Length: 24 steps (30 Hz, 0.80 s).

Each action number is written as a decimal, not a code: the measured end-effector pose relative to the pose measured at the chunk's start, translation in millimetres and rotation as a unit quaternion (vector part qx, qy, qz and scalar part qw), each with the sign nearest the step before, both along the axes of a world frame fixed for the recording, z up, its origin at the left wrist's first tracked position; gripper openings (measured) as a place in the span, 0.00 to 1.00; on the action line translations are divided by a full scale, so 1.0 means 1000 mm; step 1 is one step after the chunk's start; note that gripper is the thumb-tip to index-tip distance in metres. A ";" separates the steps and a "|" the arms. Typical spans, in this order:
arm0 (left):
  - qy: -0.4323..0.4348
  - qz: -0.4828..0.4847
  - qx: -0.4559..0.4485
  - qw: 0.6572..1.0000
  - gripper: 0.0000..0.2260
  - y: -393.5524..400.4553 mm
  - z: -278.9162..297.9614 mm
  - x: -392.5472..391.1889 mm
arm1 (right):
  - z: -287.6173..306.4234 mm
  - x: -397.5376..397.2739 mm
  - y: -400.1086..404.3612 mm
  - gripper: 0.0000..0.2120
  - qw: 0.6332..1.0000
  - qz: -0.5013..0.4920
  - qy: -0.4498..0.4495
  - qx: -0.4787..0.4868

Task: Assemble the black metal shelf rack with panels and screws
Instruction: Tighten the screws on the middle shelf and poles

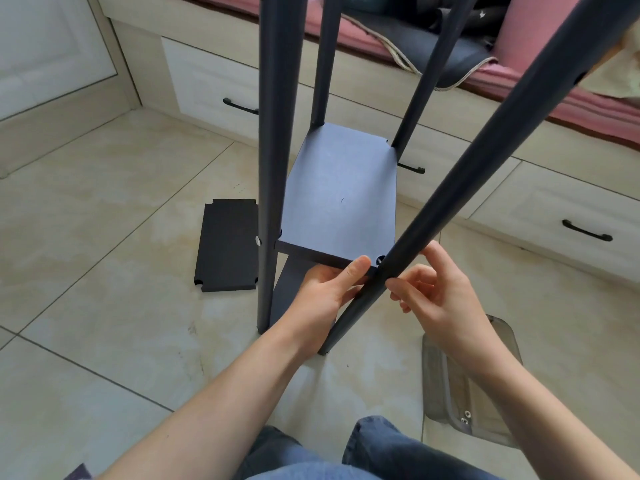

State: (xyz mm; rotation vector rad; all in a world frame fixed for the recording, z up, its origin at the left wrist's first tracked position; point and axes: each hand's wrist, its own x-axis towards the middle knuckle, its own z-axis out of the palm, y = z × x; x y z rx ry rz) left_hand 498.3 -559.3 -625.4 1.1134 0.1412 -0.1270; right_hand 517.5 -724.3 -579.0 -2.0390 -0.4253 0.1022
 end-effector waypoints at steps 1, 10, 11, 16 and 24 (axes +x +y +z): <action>-0.002 -0.003 0.004 1.000 0.16 0.000 0.000 0.000 | 0.000 0.000 0.000 0.18 1.000 -0.001 0.001 0.003; -0.006 0.005 0.008 1.000 0.16 -0.001 0.004 0.006 | 0.004 0.005 0.005 0.15 1.000 0.005 0.007 0.025; -0.005 0.005 0.005 1.000 0.13 0.000 0.005 0.006 | 0.005 0.006 0.005 0.16 1.000 0.006 0.008 0.027; -0.010 0.001 0.008 1.000 0.10 -0.001 0.007 0.008 | 0.008 0.010 0.004 0.18 0.999 0.017 0.017 0.038; -0.016 0.012 0.025 0.999 0.26 0.001 0.007 0.010 | 0.009 0.016 0.002 0.19 0.999 0.045 0.012 0.025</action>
